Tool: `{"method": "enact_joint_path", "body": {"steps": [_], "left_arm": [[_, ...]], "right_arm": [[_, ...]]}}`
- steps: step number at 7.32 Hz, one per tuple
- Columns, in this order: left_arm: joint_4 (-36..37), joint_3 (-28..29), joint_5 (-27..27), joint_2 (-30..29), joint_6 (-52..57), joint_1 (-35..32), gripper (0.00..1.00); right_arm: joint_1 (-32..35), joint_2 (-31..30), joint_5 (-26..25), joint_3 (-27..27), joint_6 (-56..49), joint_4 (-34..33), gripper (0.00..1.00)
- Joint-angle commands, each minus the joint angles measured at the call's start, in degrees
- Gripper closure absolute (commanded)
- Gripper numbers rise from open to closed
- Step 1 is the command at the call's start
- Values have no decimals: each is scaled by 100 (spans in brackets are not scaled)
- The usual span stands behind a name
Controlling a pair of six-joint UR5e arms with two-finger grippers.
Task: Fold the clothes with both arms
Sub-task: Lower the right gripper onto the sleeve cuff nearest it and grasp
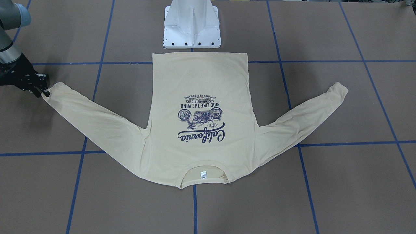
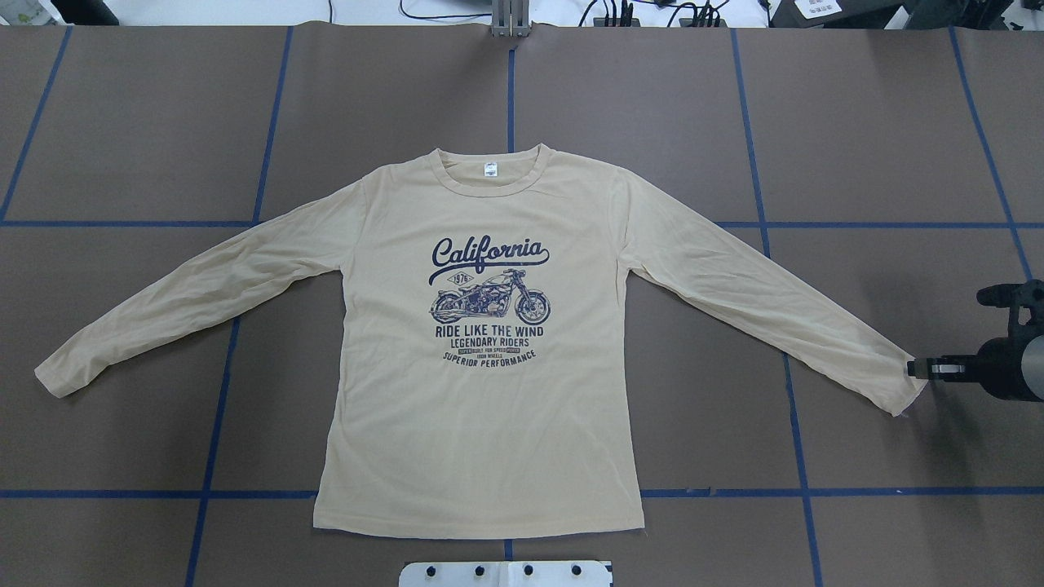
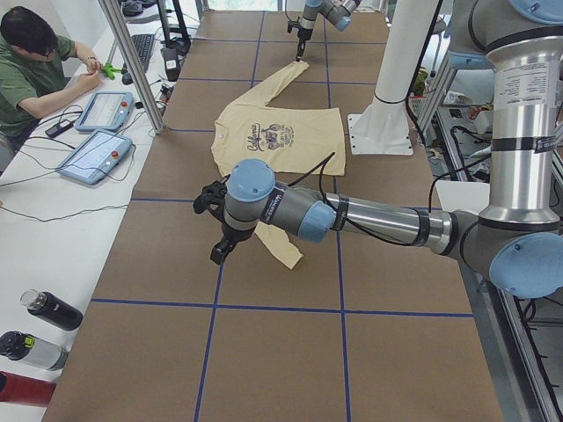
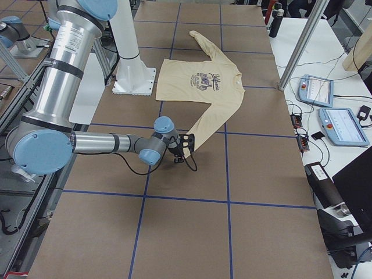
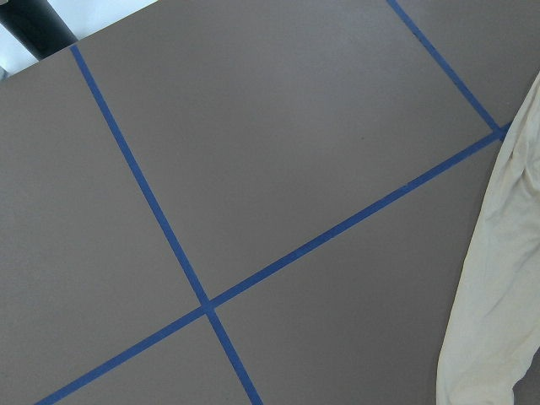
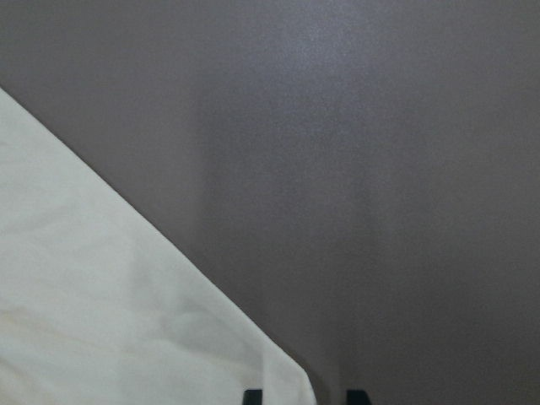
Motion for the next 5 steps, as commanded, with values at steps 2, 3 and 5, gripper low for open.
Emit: {"method": "enact_joint_path", "body": {"steps": [2,3,5], "left_arm": [[2,4,-9,9,0,0,0],[2,13,0,9,0,0,0],[2,13,-9,9,0,0,0]], "right_arm": [[-42,0,-15,-22,0,-4,82],[-59,0,-6,-22,304,-4,100],[-86,79,55,56,729,-4,100]]}}
